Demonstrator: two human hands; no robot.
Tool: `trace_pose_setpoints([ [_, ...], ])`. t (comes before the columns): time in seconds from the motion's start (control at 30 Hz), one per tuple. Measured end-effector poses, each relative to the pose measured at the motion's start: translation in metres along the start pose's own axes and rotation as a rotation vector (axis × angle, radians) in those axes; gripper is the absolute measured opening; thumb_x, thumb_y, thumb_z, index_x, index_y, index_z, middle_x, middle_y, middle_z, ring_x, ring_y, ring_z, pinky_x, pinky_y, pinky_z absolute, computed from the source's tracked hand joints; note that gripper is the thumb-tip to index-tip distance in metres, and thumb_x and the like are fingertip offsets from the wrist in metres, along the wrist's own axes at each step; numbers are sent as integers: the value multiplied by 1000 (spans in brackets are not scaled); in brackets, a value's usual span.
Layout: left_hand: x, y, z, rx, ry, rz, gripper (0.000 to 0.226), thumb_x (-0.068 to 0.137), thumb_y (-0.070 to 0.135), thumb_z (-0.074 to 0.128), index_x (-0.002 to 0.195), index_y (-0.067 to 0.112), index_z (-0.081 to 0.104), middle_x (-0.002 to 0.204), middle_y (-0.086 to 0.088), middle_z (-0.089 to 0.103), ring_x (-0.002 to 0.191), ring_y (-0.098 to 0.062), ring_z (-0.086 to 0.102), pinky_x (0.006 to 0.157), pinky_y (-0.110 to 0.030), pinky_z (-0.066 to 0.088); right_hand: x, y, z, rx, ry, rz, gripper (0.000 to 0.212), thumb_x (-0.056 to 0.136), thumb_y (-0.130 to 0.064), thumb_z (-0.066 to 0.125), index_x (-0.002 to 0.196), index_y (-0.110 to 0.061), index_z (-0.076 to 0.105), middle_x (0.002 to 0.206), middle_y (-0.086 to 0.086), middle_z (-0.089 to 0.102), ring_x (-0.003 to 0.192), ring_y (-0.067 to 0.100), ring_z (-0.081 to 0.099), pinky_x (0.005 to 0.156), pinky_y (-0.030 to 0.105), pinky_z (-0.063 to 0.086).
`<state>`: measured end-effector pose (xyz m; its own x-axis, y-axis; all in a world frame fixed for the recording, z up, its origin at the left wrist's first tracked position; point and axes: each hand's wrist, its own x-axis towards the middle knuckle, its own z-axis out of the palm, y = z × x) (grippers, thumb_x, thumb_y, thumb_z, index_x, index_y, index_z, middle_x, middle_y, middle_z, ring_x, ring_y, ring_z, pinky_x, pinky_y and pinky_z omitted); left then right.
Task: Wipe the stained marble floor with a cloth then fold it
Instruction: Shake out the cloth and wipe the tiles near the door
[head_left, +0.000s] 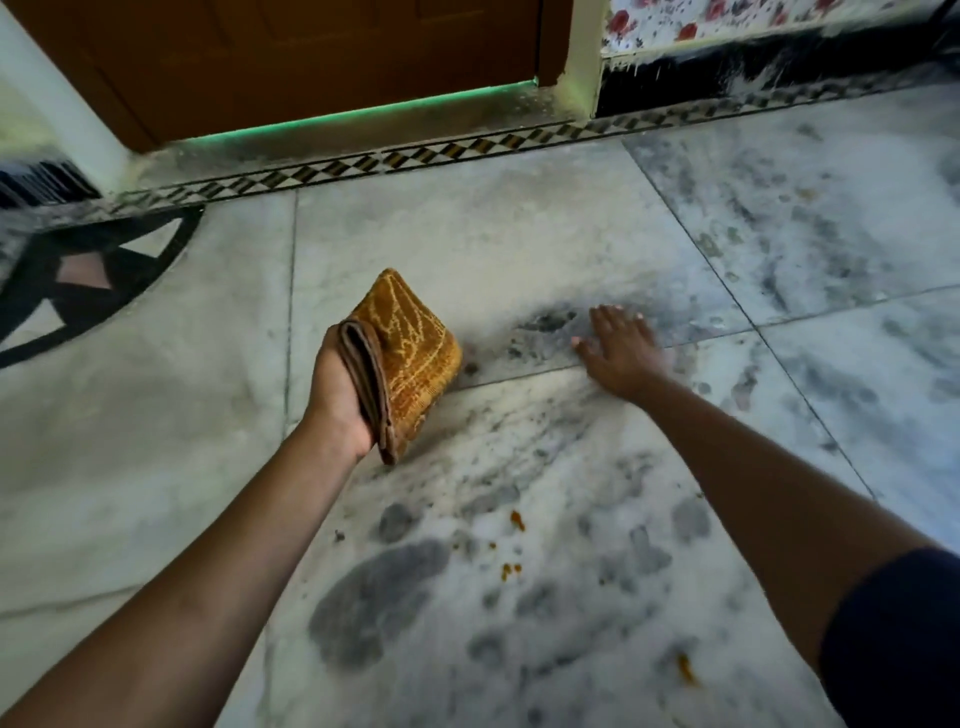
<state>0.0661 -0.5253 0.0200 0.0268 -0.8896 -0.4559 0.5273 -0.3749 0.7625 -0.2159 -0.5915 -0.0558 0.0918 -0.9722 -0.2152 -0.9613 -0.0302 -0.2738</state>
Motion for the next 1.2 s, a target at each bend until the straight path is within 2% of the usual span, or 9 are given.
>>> trace_pose_setpoints([
  [0.1,-28,2,-18,100,63,9,53,92,48,32,82,24,79,96,-9,74,87,-29,71,76,-39,53,-53,-25,18,21,-32,-88,68,97,-49,30,149,-10,12,159,9,7,146,18,3,116,32,-3],
  [0.2,-53,-6,-40,99,115,-27,43,90,49,44,107,20,70,108,-12,70,99,-31,66,87,-42,50,-95,-43,31,-9,-137,-126,72,95,-54,27,150,-11,6,159,7,1,146,17,-1,117,34,-4],
  [0.33,-77,-16,-70,187,230,12,41,91,47,49,115,17,62,100,-7,71,91,-25,67,75,-35,52,-120,-65,36,-203,-191,-274,74,95,-55,27,150,-13,1,159,7,-4,146,19,-4,117,36,-3],
  [0.47,-77,-19,-86,607,504,182,44,91,46,50,119,13,61,109,-11,67,99,-29,62,87,-40,50,-125,-72,32,-365,-240,-382,73,96,-55,23,150,-12,0,159,6,-4,146,19,-2,117,36,-3],
  [0.6,-67,-40,-101,1244,643,440,35,95,35,46,118,12,59,106,-18,67,99,-37,60,94,-45,43,-118,-72,35,-412,-325,-350,73,96,-55,20,149,-10,-3,159,8,-8,146,19,-5,117,37,-3],
  [0.7,-51,-65,-113,1532,545,379,42,94,40,44,129,17,53,134,-14,52,129,-33,41,111,-48,21,-114,-68,48,-357,-354,-305,72,97,-54,19,149,-11,-4,158,7,-11,146,19,-7,118,37,-3],
  [0.83,-34,-89,-122,1903,383,181,62,90,60,33,147,43,14,159,3,6,145,-30,-1,113,-53,1,-117,-57,68,-195,-320,-276,70,97,-53,21,150,-13,-2,159,4,-10,146,16,-6,117,34,0],
  [1.03,-8,-89,-83,2007,249,176,60,92,58,28,146,45,6,159,5,-6,145,-28,-6,114,-54,-5,-120,-51,80,-96,-243,-293,69,97,-52,21,150,-14,-2,159,2,-10,146,15,-9,117,32,-3],
  [1.2,-91,-139,-92,2122,-33,484,58,91,57,25,146,44,14,158,3,10,146,-23,7,114,-51,4,-116,-32,75,-187,-236,-377,72,96,-55,17,150,-13,-5,158,4,-12,146,15,-8,116,31,-5],
])
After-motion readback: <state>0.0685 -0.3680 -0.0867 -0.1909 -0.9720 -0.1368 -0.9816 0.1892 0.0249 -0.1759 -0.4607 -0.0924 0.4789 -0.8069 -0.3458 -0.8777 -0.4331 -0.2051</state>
